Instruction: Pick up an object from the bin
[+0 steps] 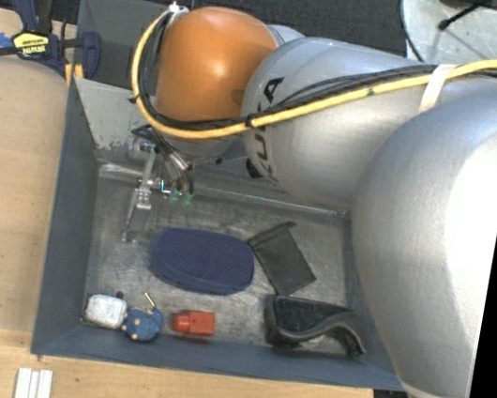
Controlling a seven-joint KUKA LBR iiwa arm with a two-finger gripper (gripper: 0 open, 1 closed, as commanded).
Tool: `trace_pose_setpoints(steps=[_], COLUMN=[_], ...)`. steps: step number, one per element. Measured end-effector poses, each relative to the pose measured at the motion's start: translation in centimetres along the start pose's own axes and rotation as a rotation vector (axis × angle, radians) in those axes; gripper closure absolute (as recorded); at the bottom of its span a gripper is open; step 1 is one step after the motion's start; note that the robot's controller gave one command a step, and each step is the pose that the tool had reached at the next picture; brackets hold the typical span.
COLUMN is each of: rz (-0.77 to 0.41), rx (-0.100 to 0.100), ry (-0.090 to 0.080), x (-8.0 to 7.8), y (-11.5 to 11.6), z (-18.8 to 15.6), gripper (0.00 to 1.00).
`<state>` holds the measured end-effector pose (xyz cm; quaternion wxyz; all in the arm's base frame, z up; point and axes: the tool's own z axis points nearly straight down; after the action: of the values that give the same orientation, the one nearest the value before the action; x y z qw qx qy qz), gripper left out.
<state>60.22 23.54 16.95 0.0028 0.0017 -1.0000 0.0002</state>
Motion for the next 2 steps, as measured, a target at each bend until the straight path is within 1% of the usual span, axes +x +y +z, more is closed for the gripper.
trace_pose_setpoints(steps=[1,2], rz=[0.074,0.068], rx=[0.004,-0.001], ry=[0.002,-0.008], x=[4.22,3.92], y=[-8.76,-8.23], z=[7.65,7.17], gripper=[0.0,1.0])
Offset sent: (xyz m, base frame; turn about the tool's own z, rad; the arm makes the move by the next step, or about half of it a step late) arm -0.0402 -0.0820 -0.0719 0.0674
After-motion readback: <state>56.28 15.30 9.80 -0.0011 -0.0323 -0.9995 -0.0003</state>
